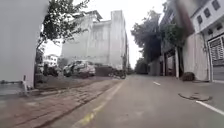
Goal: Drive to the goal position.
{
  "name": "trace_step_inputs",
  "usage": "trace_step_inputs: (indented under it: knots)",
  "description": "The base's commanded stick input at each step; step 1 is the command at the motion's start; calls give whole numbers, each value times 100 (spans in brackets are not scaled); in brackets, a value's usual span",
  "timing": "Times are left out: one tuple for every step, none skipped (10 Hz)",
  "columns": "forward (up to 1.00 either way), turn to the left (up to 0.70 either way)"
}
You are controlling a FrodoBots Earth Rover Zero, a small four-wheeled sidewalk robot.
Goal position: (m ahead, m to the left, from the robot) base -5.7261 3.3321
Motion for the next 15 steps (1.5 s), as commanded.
trace_step_inputs:
  knots:
    - [50,-20]
    - [50,-50]
    - [50,-50]
    - [50,-50]
    - [50,-50]
    - [49,-49]
    - [37,-49]
    - [13,-50]
    - [0,-50]
    - [0,-50]
    - [0,-50]
    - [0,-50]
    - [0,-50]
    - [0,-50]
    - [0,-50]
